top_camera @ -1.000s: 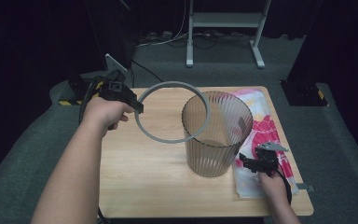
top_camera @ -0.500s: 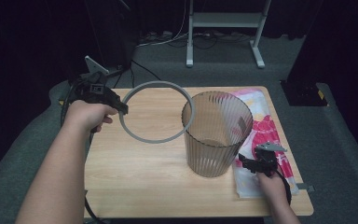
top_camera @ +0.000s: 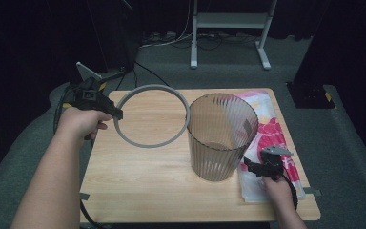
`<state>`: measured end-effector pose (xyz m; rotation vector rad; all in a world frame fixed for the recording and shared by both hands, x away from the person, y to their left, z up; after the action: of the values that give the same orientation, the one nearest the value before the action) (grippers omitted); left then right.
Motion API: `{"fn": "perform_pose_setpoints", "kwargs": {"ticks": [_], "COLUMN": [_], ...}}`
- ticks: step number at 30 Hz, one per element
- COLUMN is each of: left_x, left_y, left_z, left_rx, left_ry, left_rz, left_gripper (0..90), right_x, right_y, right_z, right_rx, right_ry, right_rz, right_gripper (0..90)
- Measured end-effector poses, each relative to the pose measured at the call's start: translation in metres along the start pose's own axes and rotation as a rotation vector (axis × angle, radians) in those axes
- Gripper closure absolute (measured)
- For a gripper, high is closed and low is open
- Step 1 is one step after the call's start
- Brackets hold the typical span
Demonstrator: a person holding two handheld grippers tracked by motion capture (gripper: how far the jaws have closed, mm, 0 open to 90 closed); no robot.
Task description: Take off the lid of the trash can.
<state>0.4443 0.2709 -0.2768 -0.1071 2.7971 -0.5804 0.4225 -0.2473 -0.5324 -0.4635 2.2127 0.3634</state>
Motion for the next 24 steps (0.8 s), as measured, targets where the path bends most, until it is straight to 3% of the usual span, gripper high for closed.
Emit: {"fn": "perform_pose_setpoints", "kwargs": {"ticks": [5,6,11,12,16,18,20,24], "left_x": [0.003,0.004,0.009,0.010,0.014,0.016,0.018,0.021], "left_y": [0.013,0.016,0.029,0.032,0.041,0.046,0.047,0.053], "left_z": [0.004,0.004,0.015,0.016,0.033,0.043,0.054,0.075], "left_rx": [0.002,-0.002,-0.009,-0.011,-0.026,-0.028,-0.022,-0.045], "left_ry": [-0.014,-0.007,-0.020,-0.007,-0.019,0.002,-0.001,0.028], "left_rz": [-0.017,-0.004,-0.033,-0.014,-0.050,-0.039,-0.055,-0.039], "left_gripper": [83.1,83.1,83.2,83.2,83.1,83.2,83.1,83.1], "right_x": [0.000,0.000,0.000,0.000,0.000,0.000,0.000,0.000], "right_y": [0.000,0.000,0.000,0.000,0.000,0.000,0.000,0.000], "right_z": [0.000,0.000,0.000,0.000,0.001,0.000,0.000,0.000], "right_rx": [0.001,-0.001,0.001,0.001,0.000,0.000,0.001,0.001], "right_ry": [0.001,0.003,0.002,0.003,0.003,0.002,0.000,0.003], "right_rz": [0.000,-0.002,-0.006,-0.002,-0.004,-0.007,-0.004,0.000], "right_gripper": [22.8,22.8,22.8,22.9,22.8,22.8,22.8,22.8]}}
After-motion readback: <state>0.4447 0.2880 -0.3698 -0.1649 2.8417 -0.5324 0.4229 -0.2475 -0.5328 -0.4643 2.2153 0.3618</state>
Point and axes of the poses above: each handheld gripper's, and its own axes: z roughly forward along the jaws, x roughly out of its underside, y roughly to its left, the point moved 3 cm from there along z, roughly forward along the jaws, and after that the axes turned 4 degrees about -x, right-handed, at the moved point
